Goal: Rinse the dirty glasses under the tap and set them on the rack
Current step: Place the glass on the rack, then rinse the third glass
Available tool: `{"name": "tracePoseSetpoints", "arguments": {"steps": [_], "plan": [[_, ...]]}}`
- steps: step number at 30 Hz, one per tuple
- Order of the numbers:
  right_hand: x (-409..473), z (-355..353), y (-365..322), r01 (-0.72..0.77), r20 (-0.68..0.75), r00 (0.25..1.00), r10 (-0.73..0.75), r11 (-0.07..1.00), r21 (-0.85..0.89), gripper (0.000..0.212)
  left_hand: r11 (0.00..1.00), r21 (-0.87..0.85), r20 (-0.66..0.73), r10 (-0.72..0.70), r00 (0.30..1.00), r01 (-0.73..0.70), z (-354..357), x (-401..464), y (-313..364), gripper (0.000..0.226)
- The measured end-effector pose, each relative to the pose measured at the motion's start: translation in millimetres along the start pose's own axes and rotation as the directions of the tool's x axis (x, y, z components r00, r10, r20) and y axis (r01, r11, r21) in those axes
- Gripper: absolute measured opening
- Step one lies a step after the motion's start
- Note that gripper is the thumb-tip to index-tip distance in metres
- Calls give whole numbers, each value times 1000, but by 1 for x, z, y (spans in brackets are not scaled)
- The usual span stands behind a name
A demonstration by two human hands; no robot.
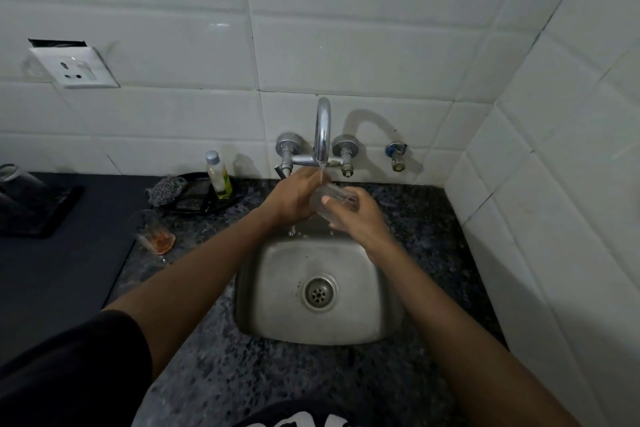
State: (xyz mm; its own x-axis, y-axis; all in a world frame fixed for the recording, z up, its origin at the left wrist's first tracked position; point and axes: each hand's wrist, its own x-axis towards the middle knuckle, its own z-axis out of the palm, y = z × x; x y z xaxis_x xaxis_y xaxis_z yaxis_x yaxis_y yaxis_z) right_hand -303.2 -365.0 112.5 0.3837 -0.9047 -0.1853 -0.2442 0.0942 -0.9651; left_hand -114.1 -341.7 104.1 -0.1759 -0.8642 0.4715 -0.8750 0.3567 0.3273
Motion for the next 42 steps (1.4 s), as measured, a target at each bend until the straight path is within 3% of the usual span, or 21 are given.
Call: {"name": "tracePoseSetpoints", "arguments": {"steps": [3, 5, 6, 7, 8, 10, 11, 13, 15, 17, 20, 23, 25, 26, 29, 31, 33, 36, 37, 40, 42], "plan": [[-5, -2, -5, 116, -36, 992, -123, 980, -159, 53, 960, -167, -22, -232, 972, 225, 13, -4, 1, 60], [-9, -3, -6, 164, -52, 983, -177, 967, -195, 55, 821, -328, 82, -468, 880, 467, 21, -8, -5, 69], [-9, -3, -5, 183, -63, 978, -200, 961, -209, 56, 687, -467, 179, -543, 821, 556, 25, -9, -5, 61], [-9, -3, -6, 200, -75, 972, -222, 954, -225, 56, 490, -622, 279, -590, 757, 611, 27, -10, -4, 46], [-8, -3, -6, 216, -79, 967, -242, 945, -247, 57, 241, -742, 369, -631, 682, 625, 25, -10, 3, 30], [-6, -5, -5, 235, -66, 961, -267, 923, -305, 58, -213, -802, 544, -647, 535, 558, 22, -11, 12, 33], [-5, -6, -4, 243, -49, 960, -274, 911, -333, 59, -346, -790, 597, -620, 510, 505, 23, -12, 13, 36], [-5, -7, -6, 257, -10, 959, -285, 880, -399, 65, -517, -748, 664, -578, 474, 417, 26, -13, 8, 37], [-3, -6, -8, 265, 34, 957, -287, 828, -494, 76, -609, -698, 711, -533, 458, 376, 31, -12, 9, 53], [-3, -1, -10, 296, 105, 951, -289, 766, -571, 88, -639, -671, 729, -474, 494, 376, 35, -7, 11, 66], [-10, 6, -15, 413, 206, 905, -371, 656, -632, 88, -639, -697, 683, -452, 574, 326, 32, 0, 18, 46], [-15, 4, -18, 630, 309, 715, -628, 385, -674, 65, -723, -663, 641, -413, 647, 195, 28, 4, 24, 28], [-12, -2, -16, 706, 431, 606, -669, 202, -679, 52, -743, -654, 640, -441, 629, 145, 28, 1, 25, 29], [-11, -5, -15, 718, 488, 612, -622, 179, -672, 51, -746, -651, 648, -447, 617, 144, 29, 0, 23, 30], [-4, -10, -23, 654, 578, 748, -326, 216, -725, 59, -725, -672, 668, -503, 549, 153, 35, 1, 15, 41], [4, -10, -36, 606, 576, 795, -192, 197, -771, 54, -707, -685, 670, -517, 533, 176, 35, 6, 17, 52], [10, -5, -50, 560, 550, 828, -110, 224, -798, 41, -697, -681, 684, -497, 534, 224, 33, 10, 19, 54], [24, 4, -60, 493, 536, 844, 19, 369, -788, 12, -651, -696, 700, -520, 490, 302, 27, 12, 20, 51], [28, 6, -62, 453, 541, 837, 84, 449, -770, 13, -633, -700, 702, -526, 480, 330, 27, 13, 18, 46], [44, 6, -58, 253, 512, 830, 221, 669, -699, 45, -609, -719, 693, -584, 423, 337, 29, 9, 15, 42], [41, 4, -56, 294, 539, 814, 214, 649, -702, 50, -613, -709, 703, -578, 414, 349, 32, 5, 10, 38]]}}
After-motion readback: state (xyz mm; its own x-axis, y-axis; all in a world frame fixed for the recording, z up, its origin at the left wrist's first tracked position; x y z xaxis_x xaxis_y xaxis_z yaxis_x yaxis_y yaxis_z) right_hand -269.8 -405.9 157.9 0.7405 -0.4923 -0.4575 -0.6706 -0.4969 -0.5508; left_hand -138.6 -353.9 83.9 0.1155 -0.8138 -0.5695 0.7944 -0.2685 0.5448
